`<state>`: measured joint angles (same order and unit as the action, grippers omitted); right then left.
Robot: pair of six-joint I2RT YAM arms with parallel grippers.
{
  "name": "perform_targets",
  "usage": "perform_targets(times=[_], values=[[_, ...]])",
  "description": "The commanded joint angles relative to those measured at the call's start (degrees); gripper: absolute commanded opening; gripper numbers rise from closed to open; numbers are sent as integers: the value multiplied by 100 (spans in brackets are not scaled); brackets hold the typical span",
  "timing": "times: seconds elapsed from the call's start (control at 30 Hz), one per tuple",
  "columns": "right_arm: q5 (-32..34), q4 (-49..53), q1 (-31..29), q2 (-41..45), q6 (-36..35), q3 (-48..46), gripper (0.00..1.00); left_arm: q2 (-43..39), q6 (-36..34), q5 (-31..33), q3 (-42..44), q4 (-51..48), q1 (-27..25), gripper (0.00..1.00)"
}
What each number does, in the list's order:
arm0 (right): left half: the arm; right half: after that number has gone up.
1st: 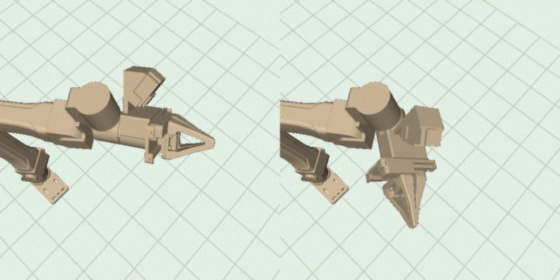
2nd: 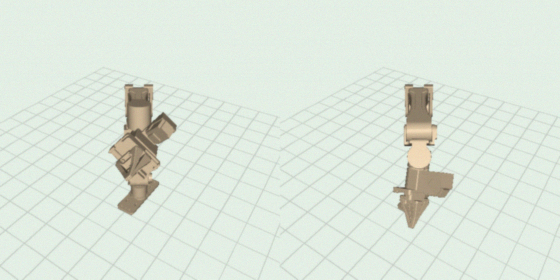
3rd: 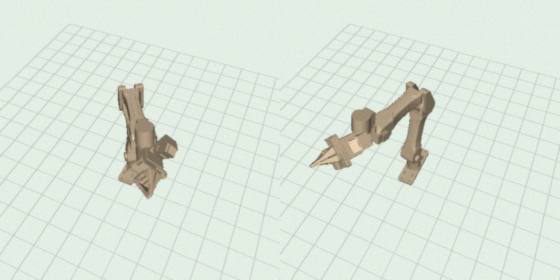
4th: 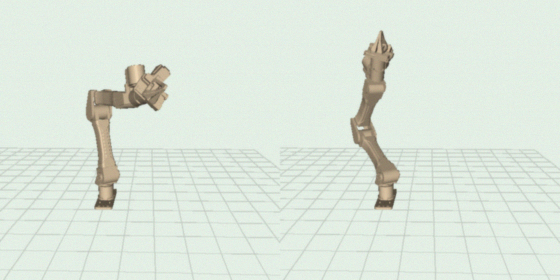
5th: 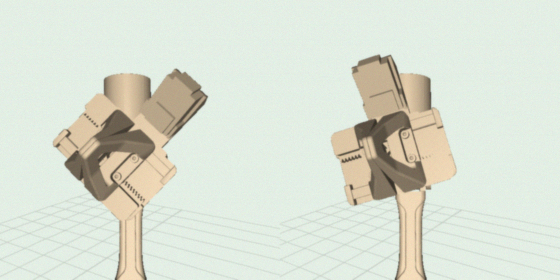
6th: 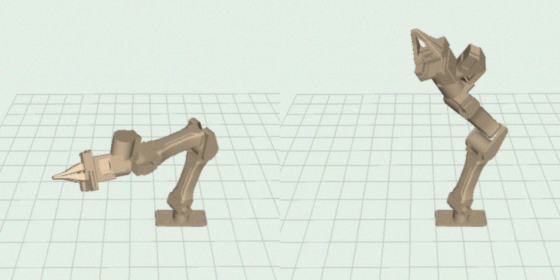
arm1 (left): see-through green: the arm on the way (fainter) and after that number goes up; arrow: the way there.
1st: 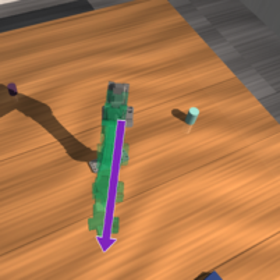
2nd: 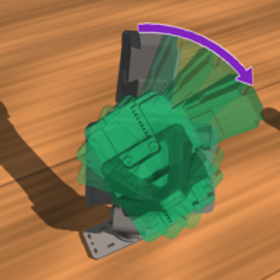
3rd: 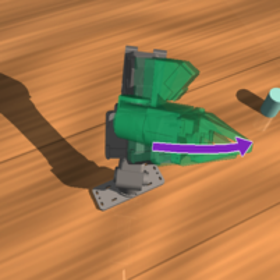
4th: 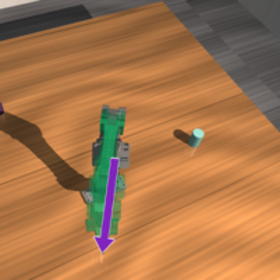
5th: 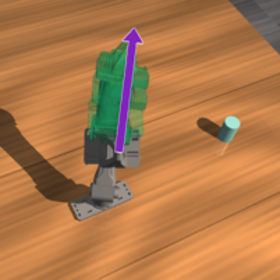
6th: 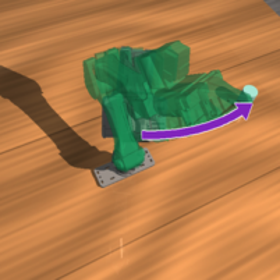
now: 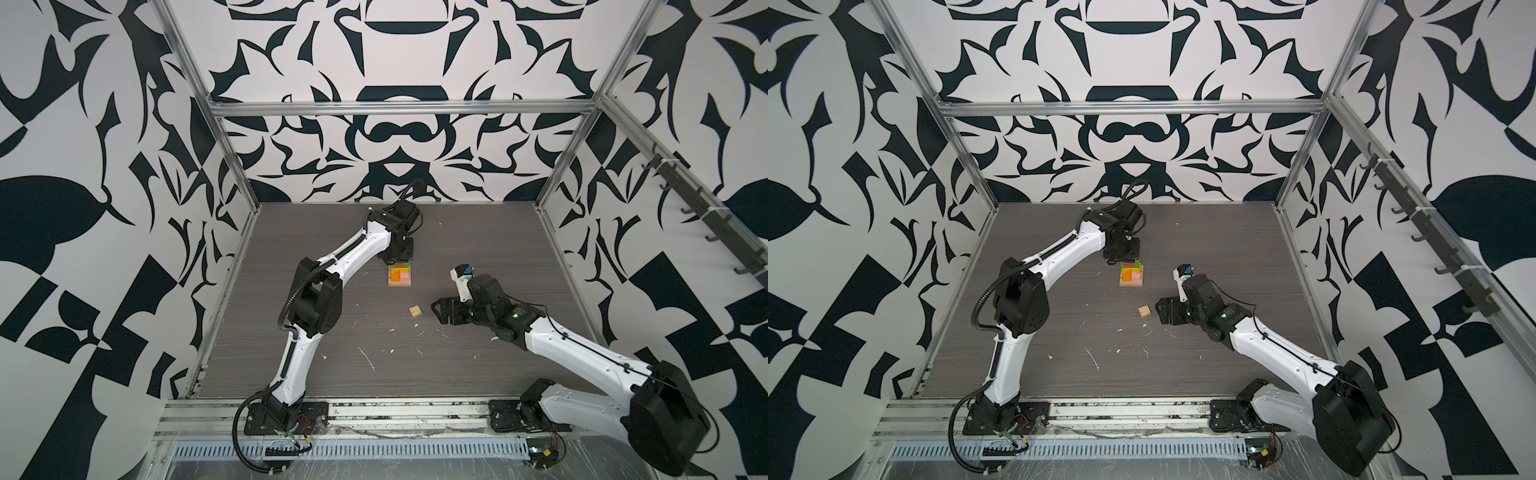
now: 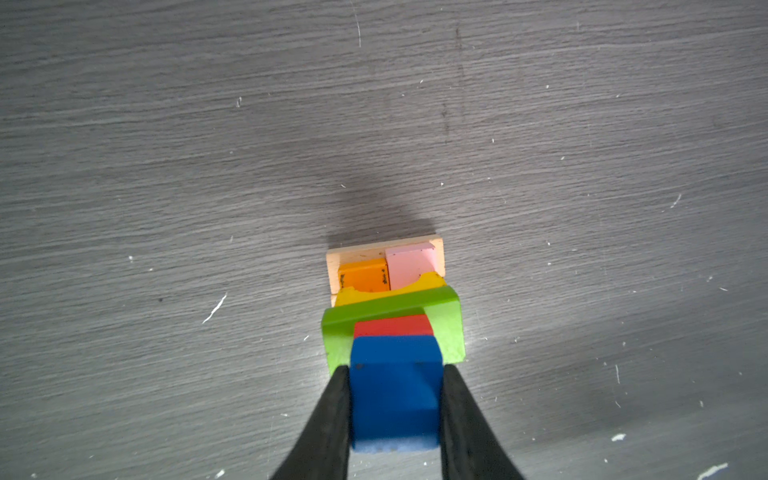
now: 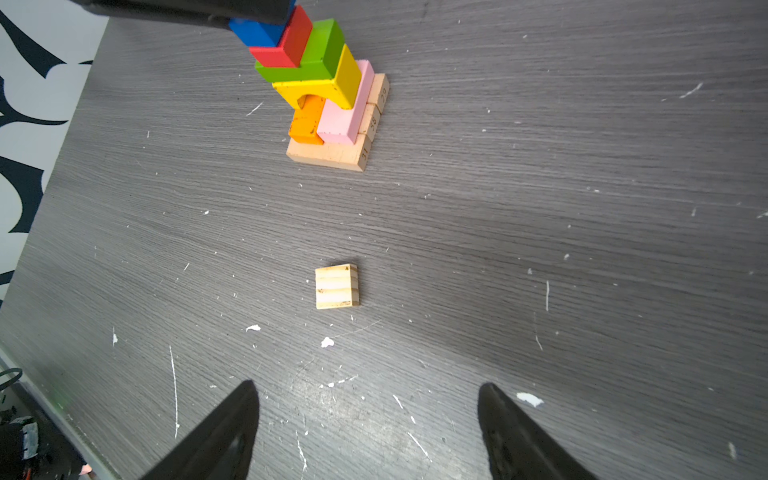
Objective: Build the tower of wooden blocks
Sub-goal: 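Lower the blue cube onto the red cube with the left gripper, then open the left gripper and raise it while the right gripper reaches toward the wood cube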
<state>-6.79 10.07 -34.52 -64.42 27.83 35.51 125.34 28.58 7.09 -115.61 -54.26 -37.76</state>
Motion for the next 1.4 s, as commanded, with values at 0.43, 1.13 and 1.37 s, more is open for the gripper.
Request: perform_targets(times=[0.43, 1.13, 1.37], values=[[90, 13, -19, 103, -87, 128, 87, 149, 77, -68, -212, -236, 23, 45], [87, -13, -18, -173, -196, 158, 85, -359, 130, 17, 74, 85, 17, 79], [230, 42, -171, -587, -383, 384, 82, -877, 69, -56, 487, 407, 22, 95]])
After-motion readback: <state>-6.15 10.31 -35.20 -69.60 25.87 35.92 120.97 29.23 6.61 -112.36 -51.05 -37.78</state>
